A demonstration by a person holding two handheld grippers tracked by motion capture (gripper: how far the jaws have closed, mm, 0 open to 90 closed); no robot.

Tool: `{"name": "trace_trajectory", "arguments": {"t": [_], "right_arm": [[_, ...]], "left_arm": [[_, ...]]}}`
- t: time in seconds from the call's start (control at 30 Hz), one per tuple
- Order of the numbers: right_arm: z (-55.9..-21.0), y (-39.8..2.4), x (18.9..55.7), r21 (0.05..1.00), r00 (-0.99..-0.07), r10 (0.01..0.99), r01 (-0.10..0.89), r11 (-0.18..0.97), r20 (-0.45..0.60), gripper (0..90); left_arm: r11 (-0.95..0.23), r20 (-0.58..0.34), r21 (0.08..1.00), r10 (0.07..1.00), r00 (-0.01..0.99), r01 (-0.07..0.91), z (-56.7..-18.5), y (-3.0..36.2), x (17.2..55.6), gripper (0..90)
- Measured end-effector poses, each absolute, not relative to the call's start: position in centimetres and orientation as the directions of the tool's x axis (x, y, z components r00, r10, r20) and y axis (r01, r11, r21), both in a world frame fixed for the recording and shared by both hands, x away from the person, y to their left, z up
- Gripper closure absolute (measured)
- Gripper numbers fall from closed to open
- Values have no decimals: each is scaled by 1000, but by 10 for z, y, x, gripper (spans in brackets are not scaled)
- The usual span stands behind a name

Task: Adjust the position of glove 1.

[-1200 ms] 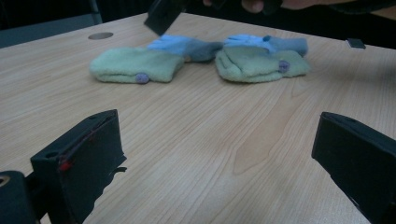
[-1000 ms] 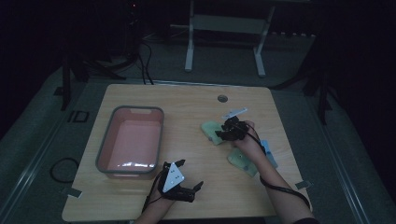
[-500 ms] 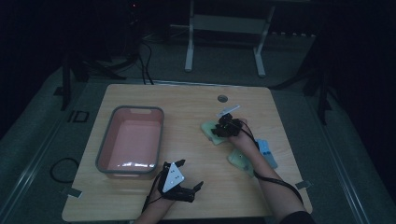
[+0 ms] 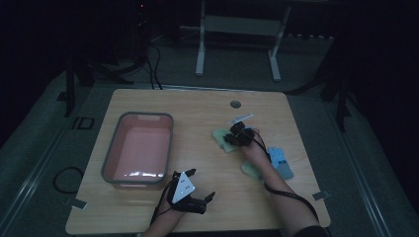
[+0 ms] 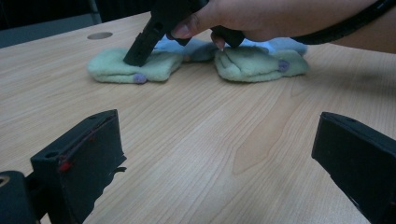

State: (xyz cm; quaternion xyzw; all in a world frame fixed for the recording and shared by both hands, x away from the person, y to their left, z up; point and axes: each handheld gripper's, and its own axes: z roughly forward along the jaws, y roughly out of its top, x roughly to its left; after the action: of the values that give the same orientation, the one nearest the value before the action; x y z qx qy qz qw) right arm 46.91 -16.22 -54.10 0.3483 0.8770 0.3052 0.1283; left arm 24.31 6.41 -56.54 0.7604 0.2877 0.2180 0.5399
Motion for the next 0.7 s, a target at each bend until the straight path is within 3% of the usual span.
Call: {"name": "trace_trajectory", "arguments": {"t": [0.3, 0.43, 0.7], "right_arm": [[-527, -155, 456, 633, -640, 768, 596, 494, 3, 865], [-504, -158, 431, 685, -568, 821, 623, 379, 62, 865], [-477, -159, 378, 720, -514, 853, 627, 298, 94, 864]], "left_arm": [[-253, 25, 946, 682, 730, 205, -565, 64, 243, 22], [-251, 24, 946, 689, 724, 207, -565, 64, 243, 22], [-232, 3, 947, 696, 718, 222, -565, 64, 243, 21]]}}
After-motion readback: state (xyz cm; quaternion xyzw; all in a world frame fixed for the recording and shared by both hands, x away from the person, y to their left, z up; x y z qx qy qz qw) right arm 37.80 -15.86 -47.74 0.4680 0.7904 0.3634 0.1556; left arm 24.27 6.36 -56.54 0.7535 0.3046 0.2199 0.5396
